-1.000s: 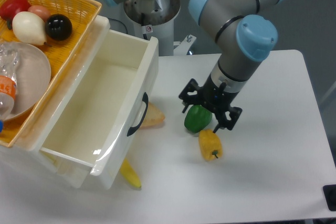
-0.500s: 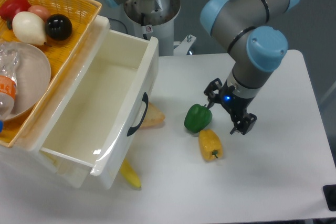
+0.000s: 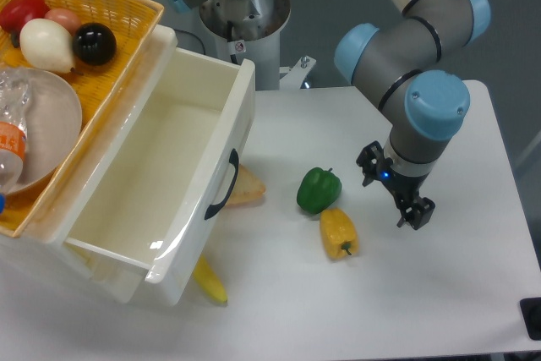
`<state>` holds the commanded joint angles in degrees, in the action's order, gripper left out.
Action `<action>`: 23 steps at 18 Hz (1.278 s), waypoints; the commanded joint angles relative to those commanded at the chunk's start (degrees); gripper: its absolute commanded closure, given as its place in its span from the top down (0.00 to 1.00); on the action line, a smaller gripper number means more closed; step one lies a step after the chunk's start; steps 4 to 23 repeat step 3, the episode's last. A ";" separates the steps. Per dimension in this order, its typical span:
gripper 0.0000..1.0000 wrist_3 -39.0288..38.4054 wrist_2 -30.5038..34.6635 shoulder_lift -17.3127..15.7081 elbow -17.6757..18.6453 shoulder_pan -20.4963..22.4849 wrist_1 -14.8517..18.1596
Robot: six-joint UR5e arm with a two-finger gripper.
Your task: Slide the top drawer open
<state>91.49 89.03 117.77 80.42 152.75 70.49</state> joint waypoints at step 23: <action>1.00 -0.09 0.00 0.00 0.09 0.09 0.00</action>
